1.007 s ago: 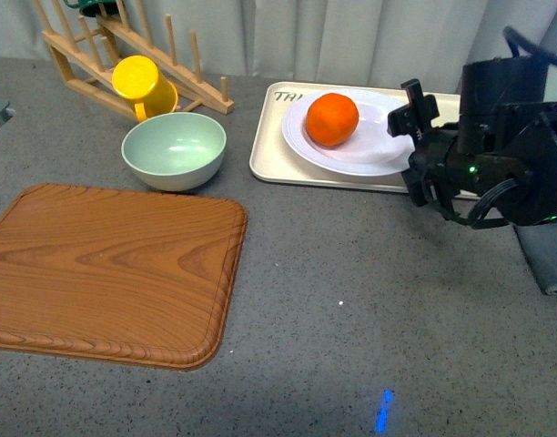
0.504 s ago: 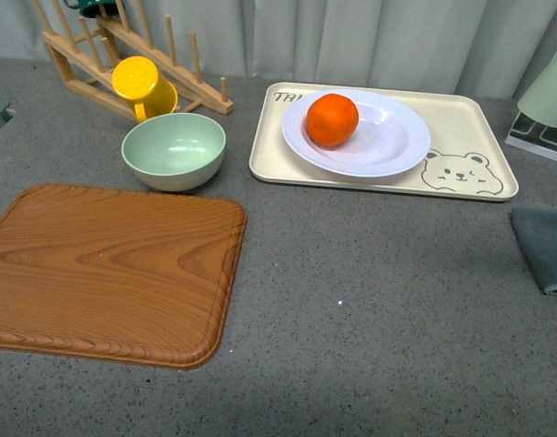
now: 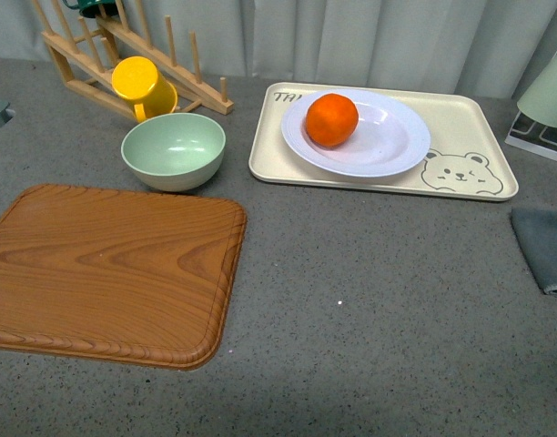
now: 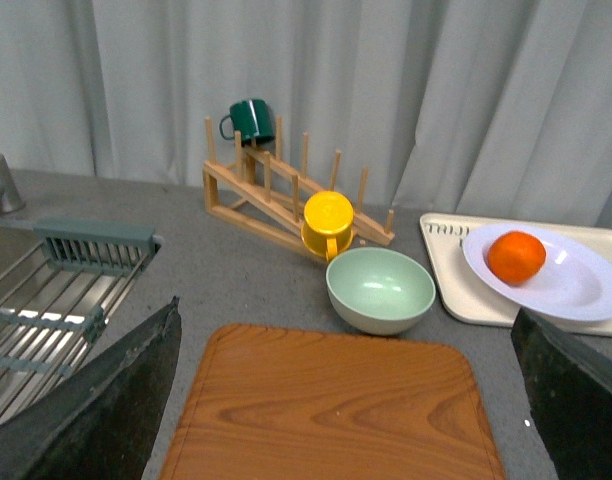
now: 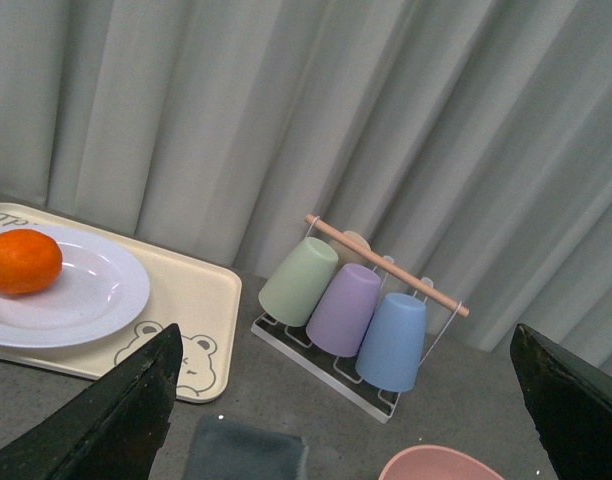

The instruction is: Place orange and plate with both arms

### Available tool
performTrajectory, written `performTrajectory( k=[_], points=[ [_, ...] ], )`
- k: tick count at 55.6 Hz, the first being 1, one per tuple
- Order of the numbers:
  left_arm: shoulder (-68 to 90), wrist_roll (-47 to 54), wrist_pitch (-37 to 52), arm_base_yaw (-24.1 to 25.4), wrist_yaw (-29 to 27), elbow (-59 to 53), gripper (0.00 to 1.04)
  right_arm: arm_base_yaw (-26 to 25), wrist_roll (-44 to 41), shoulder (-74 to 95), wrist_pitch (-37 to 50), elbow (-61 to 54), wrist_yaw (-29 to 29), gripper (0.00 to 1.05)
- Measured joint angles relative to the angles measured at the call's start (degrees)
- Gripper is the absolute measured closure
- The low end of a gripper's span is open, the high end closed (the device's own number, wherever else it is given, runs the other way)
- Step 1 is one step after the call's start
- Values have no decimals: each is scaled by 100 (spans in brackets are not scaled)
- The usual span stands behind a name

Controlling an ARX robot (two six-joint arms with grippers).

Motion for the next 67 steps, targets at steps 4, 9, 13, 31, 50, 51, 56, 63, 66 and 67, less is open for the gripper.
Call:
performTrajectory(
  k=[4, 9, 13, 31, 50, 51, 56, 63, 66, 67],
  points=[
    [-2, 0, 0, -2, 4, 0, 6, -221, 273, -1314, -1445, 13, -175, 9],
    [-2, 0, 0, 0, 4, 0, 6, -625, 651, -2483, -2990, 72, -487, 9],
    [-2, 0, 0, -2, 4, 0, 6, -951, 975, -2883, -3926, 153, -748, 9],
    [-2, 0, 0, 0, 7, 0, 6, -1147, 1307, -3012, -4009, 164, -973, 9],
    [-2, 0, 0, 0, -2, 0, 6, -546, 2216, -3276, -3862, 17, -1134, 52],
    [-2, 0, 0, -2, 0, 0, 6, -492, 2232, -3276, -3862, 17, -1134, 57],
    [-2, 0, 0, 0, 4, 0, 6, -463, 2277, -3276, -3866, 17, -1064, 73],
    [-2, 0, 0, 0, 7, 0, 6, -461, 2295, -3276, -3866, 17, -1067, 94],
    [-2, 0, 0, 0, 4, 0, 6, -457, 2297, -3276, -3866, 17, -1069, 103],
    [-2, 0, 0, 0, 4, 0, 6, -457, 2295, -3279, -3866, 17, -1064, 104]
  ],
)
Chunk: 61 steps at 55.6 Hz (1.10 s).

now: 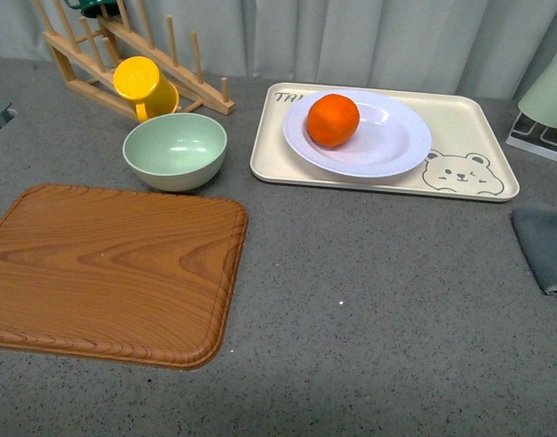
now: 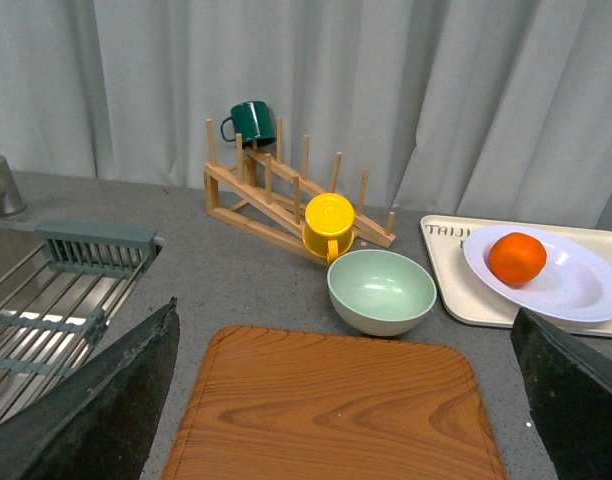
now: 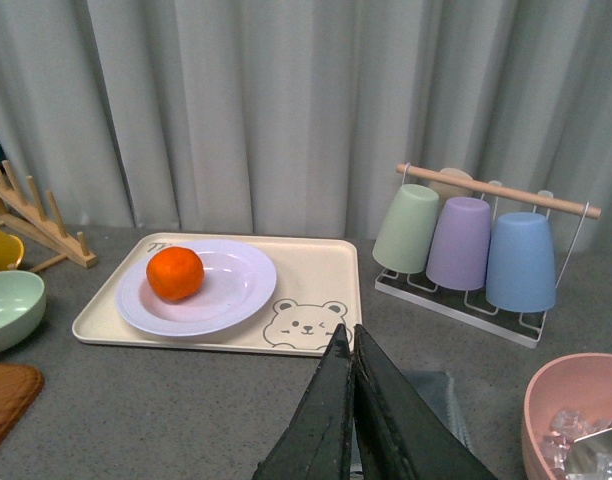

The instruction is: Place orange and plate with both arms

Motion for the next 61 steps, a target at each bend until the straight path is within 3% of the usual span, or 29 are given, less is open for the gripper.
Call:
performTrajectory(
  k=[7, 10, 39, 61],
  points=[
    [0, 0, 0, 0, 2, 0, 6, 0, 11, 2, 0, 0, -2, 104],
    [0, 0, 0, 0, 2, 0, 6, 0, 11, 2, 0, 0, -2, 98],
    [0, 0, 0, 0, 0, 0, 6, 0, 17, 2, 0, 0, -2, 7],
    [0, 0, 0, -2, 0, 0, 6, 0, 22, 2, 0, 0, -2, 9]
  ],
)
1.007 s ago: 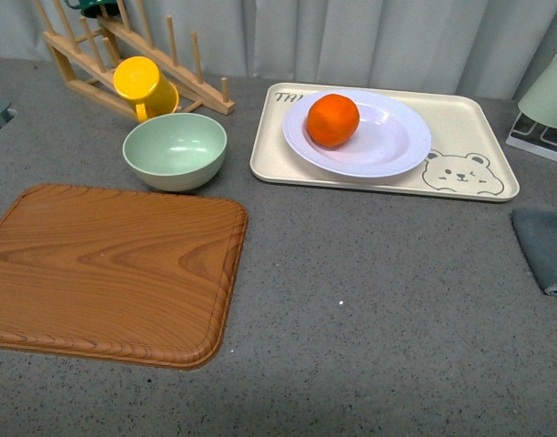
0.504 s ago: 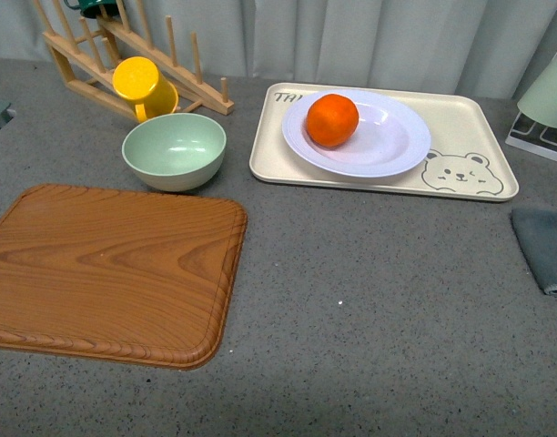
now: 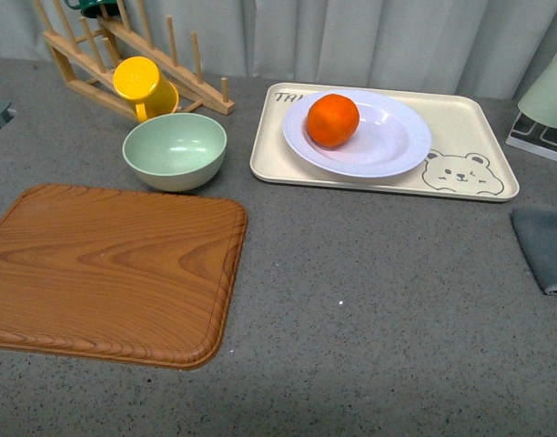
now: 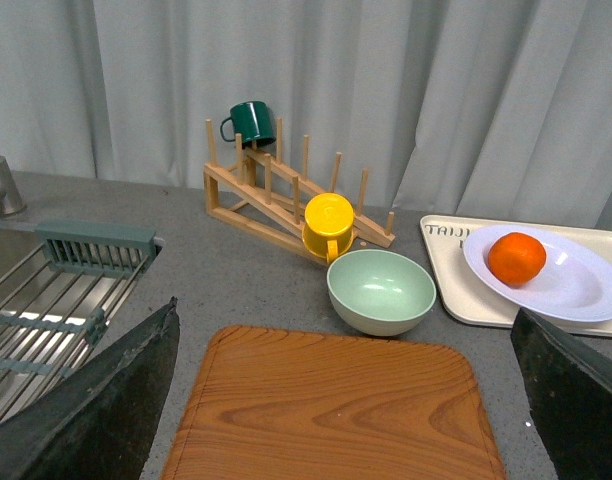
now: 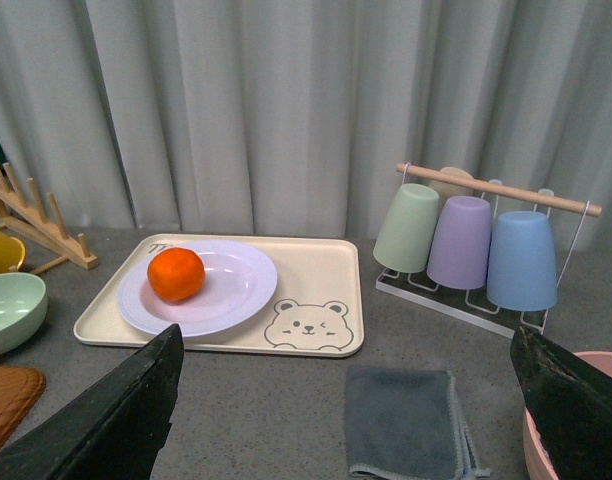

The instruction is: Place orange and plate with both arms

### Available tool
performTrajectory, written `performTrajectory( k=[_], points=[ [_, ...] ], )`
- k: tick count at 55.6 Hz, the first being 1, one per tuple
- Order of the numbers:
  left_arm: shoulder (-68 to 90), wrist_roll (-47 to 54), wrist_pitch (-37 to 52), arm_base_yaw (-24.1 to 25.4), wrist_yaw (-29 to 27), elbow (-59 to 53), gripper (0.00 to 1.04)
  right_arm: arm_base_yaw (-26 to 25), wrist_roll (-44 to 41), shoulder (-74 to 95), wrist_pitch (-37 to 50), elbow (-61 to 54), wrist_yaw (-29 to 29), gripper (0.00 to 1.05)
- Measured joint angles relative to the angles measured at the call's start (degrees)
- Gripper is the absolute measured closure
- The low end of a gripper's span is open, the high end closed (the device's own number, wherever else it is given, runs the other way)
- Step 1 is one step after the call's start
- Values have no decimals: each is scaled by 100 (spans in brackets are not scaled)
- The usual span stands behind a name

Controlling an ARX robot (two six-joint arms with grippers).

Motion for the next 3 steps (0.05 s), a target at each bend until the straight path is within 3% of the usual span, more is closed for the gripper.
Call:
performTrajectory(
  k=[3],
  points=[
    [0, 0, 0, 2, 0, 0, 6, 0, 0, 0, 0, 0, 0, 9]
  ],
)
